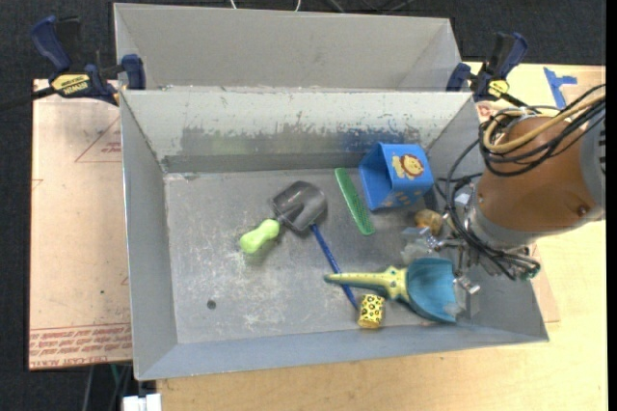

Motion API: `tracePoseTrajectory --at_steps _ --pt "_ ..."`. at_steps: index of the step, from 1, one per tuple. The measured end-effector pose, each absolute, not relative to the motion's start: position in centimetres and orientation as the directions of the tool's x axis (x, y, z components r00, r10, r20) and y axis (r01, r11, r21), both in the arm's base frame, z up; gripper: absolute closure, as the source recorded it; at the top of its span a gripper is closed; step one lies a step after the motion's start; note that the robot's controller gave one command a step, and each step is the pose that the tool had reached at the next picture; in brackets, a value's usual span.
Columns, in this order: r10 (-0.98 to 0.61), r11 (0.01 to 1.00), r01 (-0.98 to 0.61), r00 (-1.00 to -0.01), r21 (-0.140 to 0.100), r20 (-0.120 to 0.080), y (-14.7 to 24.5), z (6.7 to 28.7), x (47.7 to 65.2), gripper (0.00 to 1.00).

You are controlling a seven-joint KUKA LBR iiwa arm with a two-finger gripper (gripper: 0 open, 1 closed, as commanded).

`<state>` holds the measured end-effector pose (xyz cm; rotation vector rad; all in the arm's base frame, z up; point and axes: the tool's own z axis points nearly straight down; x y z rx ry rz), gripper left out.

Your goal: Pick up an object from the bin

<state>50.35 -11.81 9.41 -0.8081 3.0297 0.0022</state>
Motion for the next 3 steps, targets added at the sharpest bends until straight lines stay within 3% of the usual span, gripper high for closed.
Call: tracePoseTrajectory --at_steps 1,2,3 --pt "-0.307 0.952 -0.307 -0.952 0.003 -0.006 -11.4 8.2 50.7 0.0" --pt "-0.424 0.905 -0.424 -0.905 0.001 -0.008 -11.6 8.7 50.5 0.0" --pt "-0.279 0.96 -0.279 -0.96 0.002 -0.012 -11.9 7.0 49.2 0.0"
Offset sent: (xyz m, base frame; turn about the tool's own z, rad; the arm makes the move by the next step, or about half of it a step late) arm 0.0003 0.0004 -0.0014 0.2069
